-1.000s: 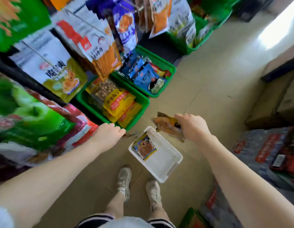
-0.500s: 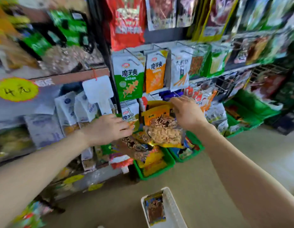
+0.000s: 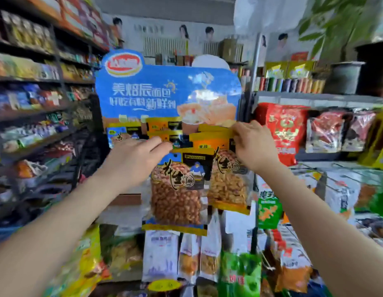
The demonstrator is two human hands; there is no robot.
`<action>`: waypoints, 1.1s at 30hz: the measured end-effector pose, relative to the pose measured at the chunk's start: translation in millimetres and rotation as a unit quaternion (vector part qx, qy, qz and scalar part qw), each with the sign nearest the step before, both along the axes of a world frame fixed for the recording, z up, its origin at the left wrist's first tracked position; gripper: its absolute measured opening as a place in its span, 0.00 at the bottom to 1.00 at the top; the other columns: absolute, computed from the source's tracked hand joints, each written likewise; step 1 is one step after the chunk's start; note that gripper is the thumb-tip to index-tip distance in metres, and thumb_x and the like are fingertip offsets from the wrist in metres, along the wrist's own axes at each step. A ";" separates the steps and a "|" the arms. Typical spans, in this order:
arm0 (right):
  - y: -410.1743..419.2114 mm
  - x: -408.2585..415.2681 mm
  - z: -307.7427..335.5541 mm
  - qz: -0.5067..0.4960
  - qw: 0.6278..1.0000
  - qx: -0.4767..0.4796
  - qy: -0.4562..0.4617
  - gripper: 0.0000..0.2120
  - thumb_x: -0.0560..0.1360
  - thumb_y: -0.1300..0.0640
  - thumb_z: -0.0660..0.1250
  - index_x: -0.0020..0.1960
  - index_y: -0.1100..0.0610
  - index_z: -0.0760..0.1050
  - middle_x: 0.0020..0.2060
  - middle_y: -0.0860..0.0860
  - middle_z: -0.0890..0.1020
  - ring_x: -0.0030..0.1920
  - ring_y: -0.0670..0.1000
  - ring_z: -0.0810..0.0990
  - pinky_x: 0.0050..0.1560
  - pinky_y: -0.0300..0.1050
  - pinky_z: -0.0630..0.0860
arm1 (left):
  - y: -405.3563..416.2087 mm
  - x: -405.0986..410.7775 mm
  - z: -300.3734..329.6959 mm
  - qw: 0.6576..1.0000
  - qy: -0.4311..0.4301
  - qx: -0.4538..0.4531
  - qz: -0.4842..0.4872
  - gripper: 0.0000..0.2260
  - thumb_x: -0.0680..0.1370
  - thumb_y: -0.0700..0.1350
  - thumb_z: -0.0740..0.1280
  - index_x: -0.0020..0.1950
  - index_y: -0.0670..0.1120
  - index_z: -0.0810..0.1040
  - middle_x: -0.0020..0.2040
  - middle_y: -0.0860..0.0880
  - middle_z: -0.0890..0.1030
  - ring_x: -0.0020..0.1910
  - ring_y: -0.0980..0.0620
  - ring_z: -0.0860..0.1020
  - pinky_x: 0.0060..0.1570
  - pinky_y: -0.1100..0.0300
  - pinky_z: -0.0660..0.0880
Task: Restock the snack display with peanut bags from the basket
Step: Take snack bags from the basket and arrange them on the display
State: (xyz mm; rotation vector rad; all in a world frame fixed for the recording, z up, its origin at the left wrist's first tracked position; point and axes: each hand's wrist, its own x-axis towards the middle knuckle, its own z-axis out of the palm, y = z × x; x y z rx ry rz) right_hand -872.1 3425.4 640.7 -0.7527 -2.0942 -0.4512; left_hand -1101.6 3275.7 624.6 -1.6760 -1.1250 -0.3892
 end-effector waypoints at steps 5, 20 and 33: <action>35.6 -101.7 39.0 0.010 0.999 0.013 0.041 0.18 0.68 0.59 0.54 0.51 0.63 0.75 0.43 0.64 0.81 0.48 0.66 0.76 0.43 0.53 0.67 | 11.6 -96.8 41.3 0.994 -0.038 0.029 0.097 0.12 0.71 0.36 0.59 0.49 0.41 0.79 0.34 0.42 0.80 0.22 0.44 0.76 0.16 0.59 0.68; 137.2 -276.4 -2.4 -0.101 0.959 -0.100 -0.243 0.17 0.74 0.65 0.60 0.61 0.53 0.72 0.58 0.55 0.78 0.63 0.58 0.71 0.61 0.53 0.66 | 119.0 -227.4 -61.8 0.972 -0.055 -0.123 0.194 0.17 0.68 0.47 0.68 0.55 0.45 0.76 0.52 0.45 0.82 0.51 0.46 0.79 0.48 0.53 0.76; 95.4 -263.8 -103.3 0.104 0.872 -0.113 -0.466 0.49 0.67 0.27 0.51 0.76 0.57 0.46 0.77 0.53 0.50 0.76 0.54 0.49 0.75 0.51 0.42 | 101.6 -227.2 -112.1 0.774 -0.220 -0.552 0.218 0.57 0.51 0.78 0.50 0.75 0.53 0.40 0.76 0.57 0.38 0.75 0.55 0.43 0.73 0.56 0.46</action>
